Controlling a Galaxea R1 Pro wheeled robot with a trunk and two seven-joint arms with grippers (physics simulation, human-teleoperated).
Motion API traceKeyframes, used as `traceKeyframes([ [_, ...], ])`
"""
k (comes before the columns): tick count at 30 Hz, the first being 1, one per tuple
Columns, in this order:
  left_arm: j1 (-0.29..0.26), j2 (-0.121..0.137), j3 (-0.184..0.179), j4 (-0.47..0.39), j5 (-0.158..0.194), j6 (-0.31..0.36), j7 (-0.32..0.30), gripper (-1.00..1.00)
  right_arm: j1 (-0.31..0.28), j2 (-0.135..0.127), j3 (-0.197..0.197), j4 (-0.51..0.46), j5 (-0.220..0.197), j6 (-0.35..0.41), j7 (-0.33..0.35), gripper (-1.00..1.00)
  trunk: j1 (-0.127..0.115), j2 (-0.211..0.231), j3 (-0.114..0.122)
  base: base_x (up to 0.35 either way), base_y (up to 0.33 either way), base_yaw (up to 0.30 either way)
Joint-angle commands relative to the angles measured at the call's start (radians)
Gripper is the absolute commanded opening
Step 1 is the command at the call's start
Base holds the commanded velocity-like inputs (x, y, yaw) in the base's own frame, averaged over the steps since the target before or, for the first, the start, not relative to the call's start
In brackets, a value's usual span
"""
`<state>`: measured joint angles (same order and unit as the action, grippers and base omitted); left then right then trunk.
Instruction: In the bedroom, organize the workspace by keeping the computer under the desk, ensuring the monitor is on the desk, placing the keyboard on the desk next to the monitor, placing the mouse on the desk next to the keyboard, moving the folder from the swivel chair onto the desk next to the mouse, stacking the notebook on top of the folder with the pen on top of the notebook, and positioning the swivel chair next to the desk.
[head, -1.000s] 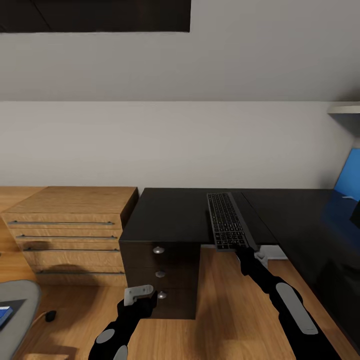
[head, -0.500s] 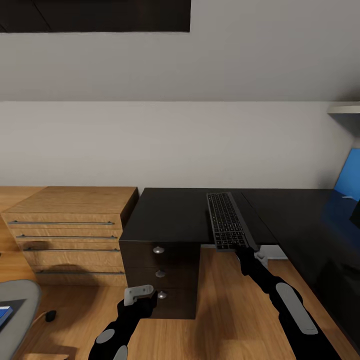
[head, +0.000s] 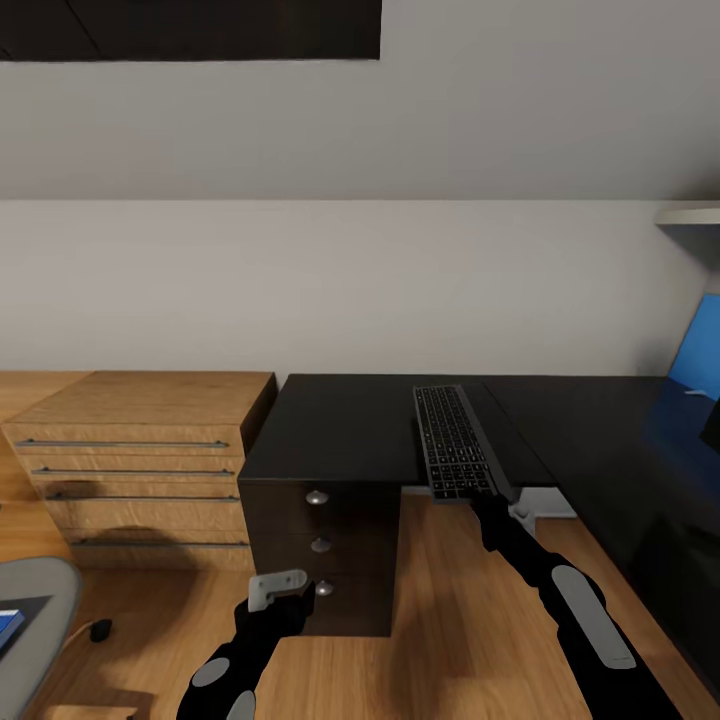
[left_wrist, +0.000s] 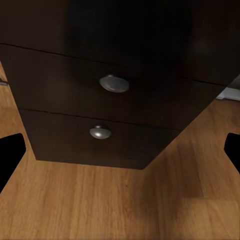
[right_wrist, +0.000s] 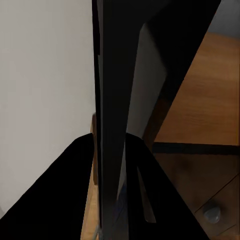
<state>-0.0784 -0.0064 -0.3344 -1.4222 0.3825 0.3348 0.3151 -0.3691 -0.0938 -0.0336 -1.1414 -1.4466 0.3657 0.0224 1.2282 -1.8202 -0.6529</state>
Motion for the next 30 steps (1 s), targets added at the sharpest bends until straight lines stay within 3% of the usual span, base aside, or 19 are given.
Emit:
traceKeyframes([
  [1, -0.001, 0.0, -0.002, -0.001, 0.01, 0.003, 0.009, 1.0, -0.001, 0.0, -0.002, 0.0, -0.006, 0.005, 0.004, -1.0, 0.004, -0.008, -0.004, 0.0, 0.0, 0.0],
  [13, 0.0, 0.0, -0.002, -0.001, 0.01, 0.003, 0.009, 1.0, -0.001, 0.0, -0.002, 0.0, -0.006, 0.005, 0.004, -1.0, 0.004, -0.008, -0.004, 0.0, 0.0, 0.0],
  [18, 0.0, 0.0, -0.003, -0.002, 0.01, 0.004, 0.009, 1.0, -0.001, 0.0, -0.002, 0.0, -0.006, 0.005, 0.004, -1.0, 0.023, -0.043, -0.02, 0.0, 0.0, 0.0],
  [30, 0.0, 0.002, -0.003, -0.05, 0.01, 0.06, 0.009, 1.0, -0.001, 0.0, -0.002, 0.002, -0.002, 0.005, 0.003, -1.0, 0.023, -0.043, -0.02, 0.0, 0.0, 0.0],
])
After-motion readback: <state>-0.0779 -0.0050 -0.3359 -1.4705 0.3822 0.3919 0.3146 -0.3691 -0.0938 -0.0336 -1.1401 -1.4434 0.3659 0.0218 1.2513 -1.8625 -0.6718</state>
